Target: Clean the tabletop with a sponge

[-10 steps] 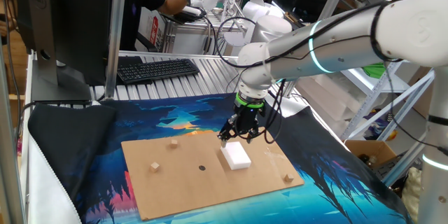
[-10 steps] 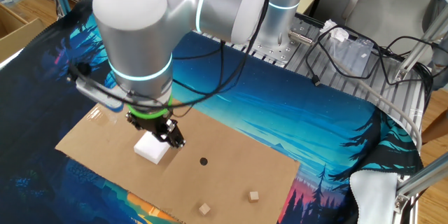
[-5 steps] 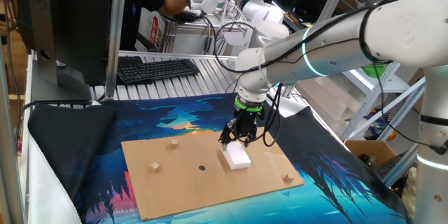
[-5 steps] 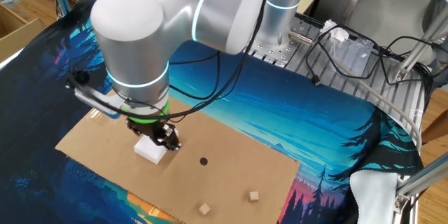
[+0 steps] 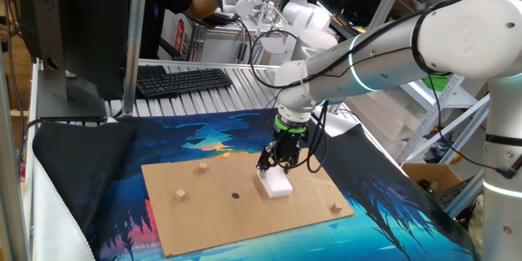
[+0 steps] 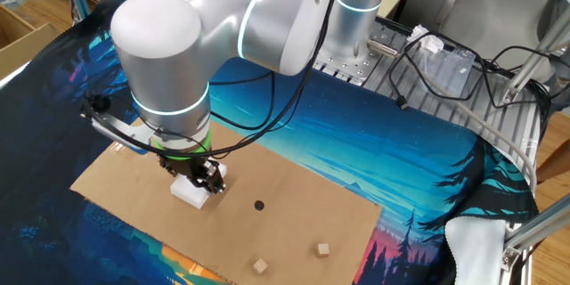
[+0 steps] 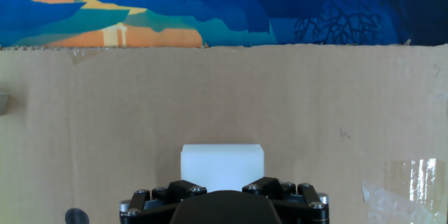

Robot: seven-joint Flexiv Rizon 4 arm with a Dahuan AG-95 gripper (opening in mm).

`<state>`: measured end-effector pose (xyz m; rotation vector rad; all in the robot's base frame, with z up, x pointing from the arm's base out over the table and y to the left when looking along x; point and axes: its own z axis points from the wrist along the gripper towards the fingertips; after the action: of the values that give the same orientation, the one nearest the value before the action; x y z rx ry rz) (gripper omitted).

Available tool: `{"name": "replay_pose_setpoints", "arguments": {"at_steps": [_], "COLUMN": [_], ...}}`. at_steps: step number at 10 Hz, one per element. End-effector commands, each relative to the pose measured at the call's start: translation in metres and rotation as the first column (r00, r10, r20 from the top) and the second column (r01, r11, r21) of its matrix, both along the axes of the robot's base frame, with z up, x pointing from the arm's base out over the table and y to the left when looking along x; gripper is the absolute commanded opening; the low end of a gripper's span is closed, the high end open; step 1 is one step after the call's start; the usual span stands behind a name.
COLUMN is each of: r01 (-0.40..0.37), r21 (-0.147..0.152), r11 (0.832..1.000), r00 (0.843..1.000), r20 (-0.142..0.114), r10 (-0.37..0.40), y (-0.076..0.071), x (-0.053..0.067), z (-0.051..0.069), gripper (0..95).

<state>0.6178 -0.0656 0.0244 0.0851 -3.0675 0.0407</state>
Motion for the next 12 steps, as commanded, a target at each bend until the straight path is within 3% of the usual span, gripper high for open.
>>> {"name": "replay_pose_setpoints", "arguments": {"at_steps": [1,5,6,12], "r01": [-0.005,-0.016,-0.019,-0.022], "r21": [0.001,0.003,0.005,0.007], "r11": [1.0,1.0,1.0,1.0], "r00": [1.0,1.0,1.0,1.0], "r20": [0.002,0.003,0.003,0.005], "r10": [0.005,0.016,0.019,0.022], "y": [0.0,-0.0004,-0.0003,-0.0008], "x": [-0.0003,-0.0007,-0.0008,-0.0004], "z": [-0.0015,-0.0022,-0.0024,-0.0022], "gripper": [76.0,76.0,57.0,57.0]}}
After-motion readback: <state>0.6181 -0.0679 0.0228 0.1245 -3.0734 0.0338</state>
